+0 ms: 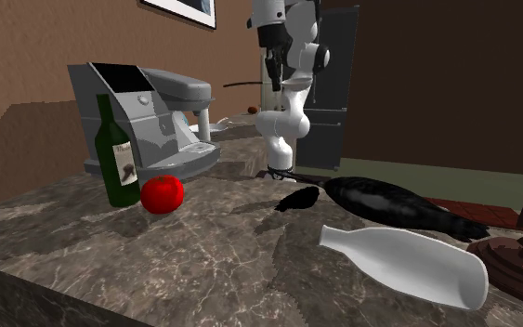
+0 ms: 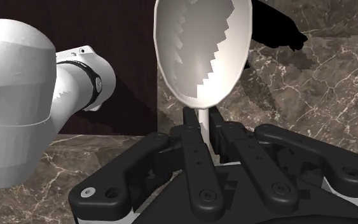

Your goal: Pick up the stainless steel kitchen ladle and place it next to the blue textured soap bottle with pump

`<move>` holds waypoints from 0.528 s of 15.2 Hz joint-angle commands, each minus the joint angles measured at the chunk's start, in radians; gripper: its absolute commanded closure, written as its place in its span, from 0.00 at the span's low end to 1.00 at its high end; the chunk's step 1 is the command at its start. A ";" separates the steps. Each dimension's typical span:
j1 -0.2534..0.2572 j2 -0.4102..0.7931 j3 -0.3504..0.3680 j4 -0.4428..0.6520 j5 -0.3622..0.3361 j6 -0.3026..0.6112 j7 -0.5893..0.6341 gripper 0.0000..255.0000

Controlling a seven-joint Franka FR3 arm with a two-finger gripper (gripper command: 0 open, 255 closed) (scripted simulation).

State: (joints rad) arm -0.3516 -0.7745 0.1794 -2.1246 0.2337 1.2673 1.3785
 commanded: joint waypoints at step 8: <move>-0.008 -0.143 -0.147 -0.058 -0.112 -0.107 -0.130 1.00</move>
State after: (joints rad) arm -0.3588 -0.8918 0.0544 -2.1667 0.1411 1.1730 1.2695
